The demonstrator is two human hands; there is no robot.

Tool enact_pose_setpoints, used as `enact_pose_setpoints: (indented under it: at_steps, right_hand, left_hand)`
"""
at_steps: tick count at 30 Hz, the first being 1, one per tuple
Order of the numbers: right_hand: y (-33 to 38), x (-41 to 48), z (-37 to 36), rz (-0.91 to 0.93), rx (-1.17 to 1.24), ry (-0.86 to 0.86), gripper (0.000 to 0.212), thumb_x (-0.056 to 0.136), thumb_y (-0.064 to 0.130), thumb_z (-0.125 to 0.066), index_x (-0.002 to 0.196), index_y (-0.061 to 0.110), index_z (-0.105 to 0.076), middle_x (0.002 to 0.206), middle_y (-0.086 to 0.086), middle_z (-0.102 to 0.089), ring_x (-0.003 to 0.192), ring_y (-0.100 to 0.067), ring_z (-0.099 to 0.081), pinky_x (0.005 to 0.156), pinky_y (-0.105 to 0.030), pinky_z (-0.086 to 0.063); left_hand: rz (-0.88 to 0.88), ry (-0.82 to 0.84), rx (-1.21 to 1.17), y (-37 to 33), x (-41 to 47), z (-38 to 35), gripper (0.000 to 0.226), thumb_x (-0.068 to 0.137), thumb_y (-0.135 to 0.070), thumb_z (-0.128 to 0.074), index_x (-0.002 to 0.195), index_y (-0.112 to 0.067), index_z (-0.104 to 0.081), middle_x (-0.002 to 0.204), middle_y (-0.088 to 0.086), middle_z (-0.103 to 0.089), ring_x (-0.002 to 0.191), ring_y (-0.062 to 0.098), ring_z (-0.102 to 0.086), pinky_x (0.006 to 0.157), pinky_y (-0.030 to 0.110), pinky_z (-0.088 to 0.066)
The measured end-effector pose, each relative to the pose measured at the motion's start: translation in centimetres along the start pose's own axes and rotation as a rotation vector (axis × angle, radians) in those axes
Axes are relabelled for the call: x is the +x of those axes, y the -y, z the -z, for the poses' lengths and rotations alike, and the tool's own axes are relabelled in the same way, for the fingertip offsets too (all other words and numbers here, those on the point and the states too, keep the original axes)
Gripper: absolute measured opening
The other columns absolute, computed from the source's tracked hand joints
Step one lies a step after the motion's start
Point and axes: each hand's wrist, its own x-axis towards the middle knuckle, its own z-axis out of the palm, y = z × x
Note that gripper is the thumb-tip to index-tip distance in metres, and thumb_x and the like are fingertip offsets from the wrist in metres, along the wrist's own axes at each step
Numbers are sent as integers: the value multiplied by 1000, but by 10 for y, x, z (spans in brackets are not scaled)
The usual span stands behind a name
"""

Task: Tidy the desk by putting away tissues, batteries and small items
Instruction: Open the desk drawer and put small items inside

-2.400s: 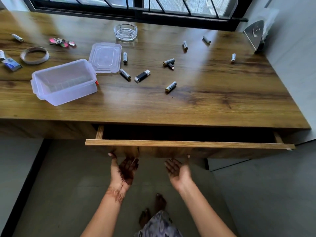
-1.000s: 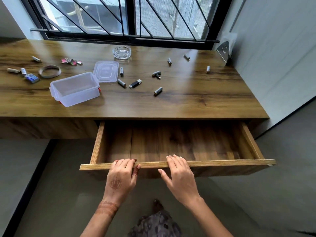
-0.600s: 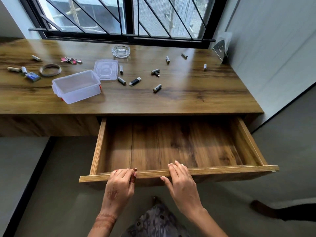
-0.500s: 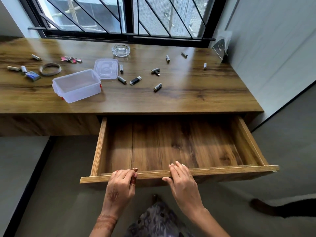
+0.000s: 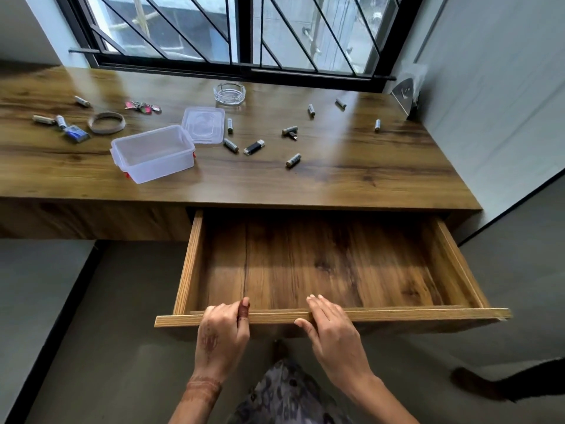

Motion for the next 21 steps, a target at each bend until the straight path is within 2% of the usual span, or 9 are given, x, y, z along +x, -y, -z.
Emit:
enact_pose_setpoints:
  at_steps: [2, 5, 9, 15, 17, 21]
  right_hand:
    - [4, 3, -1, 23, 65, -39, 64, 93, 56, -23, 128, 11, -52, 127, -2, -59, 119, -12, -54, 98, -23, -35]
    - [8, 20, 3, 35, 152, -90, 72, 90, 62, -17, 136, 11, -42, 138, -4, -49, 128, -14, -44, 102, -22, -29]
    - [13, 54, 15, 32, 189, -128, 79, 87, 67, -8, 135, 14, -43, 138, -2, -49, 128, -14, -44, 102, -22, -28]
    - [22, 125, 33, 48, 258, -169, 82, 84, 70, -8, 129, 16, -50, 134, -1, -52, 126, -12, -45, 102, -20, -27]
    - [26, 153, 39, 67, 279, -182, 74, 86, 67, -16, 127, 16, -52, 134, -2, -52, 126, -12, -44, 102, -19, -27]
    - [29, 222, 48, 103, 313, -150, 47, 92, 44, -42, 123, 11, -53, 137, -5, -48, 128, -15, -41, 101, -18, -29]
  left_hand:
    - [112, 19, -86, -1, 8, 3, 44, 95, -31, -40, 66, -11, -66, 57, 1, -64, 50, 13, -56, 50, 23, -42]
    - [192, 8, -131, 1, 27, 12, 41, 95, -30, -43, 67, -11, -65, 59, 1, -65, 51, 10, -56, 48, 22, -44]
    - [159, -27, -109, 2, 60, 25, 42, 94, -34, -42, 76, -9, -69, 65, 5, -69, 59, 17, -63, 61, 35, -53]
    - [100, -71, -80, -5, 115, 35, 26, 91, -27, -53, 84, -10, -71, 67, 4, -69, 63, 18, -63, 76, 44, -53]
    - [95, -88, -48, -6, 136, 37, 25, 90, -25, -55, 86, -8, -72, 74, 9, -72, 70, 26, -66, 79, 44, -52]
    - [119, -90, -25, -4, 183, 39, 23, 91, -25, -54, 93, -10, -72, 89, 11, -73, 83, 30, -66, 81, 39, -51]
